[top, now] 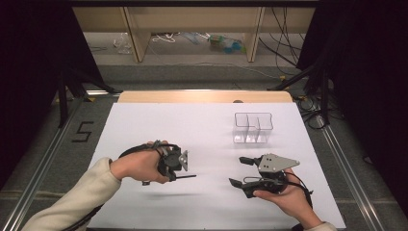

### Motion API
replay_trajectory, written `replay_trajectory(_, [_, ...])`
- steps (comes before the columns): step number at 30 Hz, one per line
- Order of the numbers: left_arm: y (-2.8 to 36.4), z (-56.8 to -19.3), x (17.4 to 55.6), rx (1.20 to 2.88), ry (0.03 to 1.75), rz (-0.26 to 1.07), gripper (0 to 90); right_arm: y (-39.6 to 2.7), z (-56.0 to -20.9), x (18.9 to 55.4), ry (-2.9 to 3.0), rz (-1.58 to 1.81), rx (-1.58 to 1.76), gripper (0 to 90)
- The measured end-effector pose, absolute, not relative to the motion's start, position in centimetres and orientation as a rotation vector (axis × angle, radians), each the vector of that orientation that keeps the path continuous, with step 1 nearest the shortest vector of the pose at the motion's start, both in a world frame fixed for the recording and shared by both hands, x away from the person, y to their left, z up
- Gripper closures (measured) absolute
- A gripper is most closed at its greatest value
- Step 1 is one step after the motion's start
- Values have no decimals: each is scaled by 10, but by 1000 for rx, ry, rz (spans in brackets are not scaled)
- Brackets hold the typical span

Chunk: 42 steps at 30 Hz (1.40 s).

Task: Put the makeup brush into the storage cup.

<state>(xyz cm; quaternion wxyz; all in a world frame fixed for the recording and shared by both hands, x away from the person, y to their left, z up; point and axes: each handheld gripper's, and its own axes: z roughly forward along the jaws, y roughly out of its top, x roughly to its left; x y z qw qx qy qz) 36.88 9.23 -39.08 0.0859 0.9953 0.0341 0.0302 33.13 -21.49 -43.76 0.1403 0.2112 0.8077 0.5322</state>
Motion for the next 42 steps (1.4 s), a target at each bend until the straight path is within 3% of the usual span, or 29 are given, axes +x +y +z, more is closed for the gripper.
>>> replay_trajectory(24, [54, -382, 359, 2945, -10, 67, 854, -194, -442, 334, 2420, 1534, 553, 222])
replay_trajectory(42, [38, -379, 356, 2937, -68, 72, 854, -173, -447, 332, 2456, 1550, 490, 283])
